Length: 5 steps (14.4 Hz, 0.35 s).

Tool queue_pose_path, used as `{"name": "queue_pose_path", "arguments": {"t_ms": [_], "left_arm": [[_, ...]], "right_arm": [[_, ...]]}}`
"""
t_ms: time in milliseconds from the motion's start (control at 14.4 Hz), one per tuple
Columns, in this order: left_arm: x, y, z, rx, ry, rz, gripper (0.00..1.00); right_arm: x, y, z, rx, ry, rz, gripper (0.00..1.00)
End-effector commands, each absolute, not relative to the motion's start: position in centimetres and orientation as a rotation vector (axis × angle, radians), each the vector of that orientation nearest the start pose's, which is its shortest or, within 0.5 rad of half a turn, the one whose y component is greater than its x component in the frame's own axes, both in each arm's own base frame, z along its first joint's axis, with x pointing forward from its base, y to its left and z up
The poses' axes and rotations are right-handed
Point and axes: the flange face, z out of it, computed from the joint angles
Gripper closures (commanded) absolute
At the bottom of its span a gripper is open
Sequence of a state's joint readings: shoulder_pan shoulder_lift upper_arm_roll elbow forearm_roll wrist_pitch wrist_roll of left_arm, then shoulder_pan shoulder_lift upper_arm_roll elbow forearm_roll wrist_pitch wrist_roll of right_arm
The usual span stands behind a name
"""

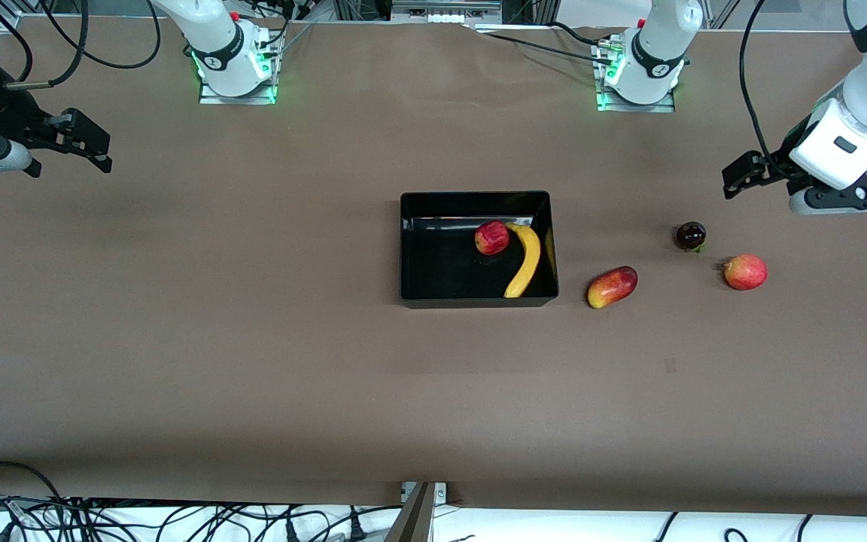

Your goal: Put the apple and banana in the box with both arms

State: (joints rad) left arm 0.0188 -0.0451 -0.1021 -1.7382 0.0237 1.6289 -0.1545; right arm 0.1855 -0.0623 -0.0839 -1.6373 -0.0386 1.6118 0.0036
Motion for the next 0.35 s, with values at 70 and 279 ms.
{"name": "queue_pose_path", "arguments": {"t_ms": [70, 279], "left_arm": [[54.3, -3.5, 59.7, -3.115, -0.030, 0.069, 0.00], [54.5, -1.6, 59.7, -3.129, -0.069, 0.069, 0.00]], "right_arm": [[53.8, 4.8, 63.5, -3.156, -0.129, -0.062, 0.00], [53.8, 4.9, 63.5, -3.156, -0.131, -0.062, 0.00]]}}
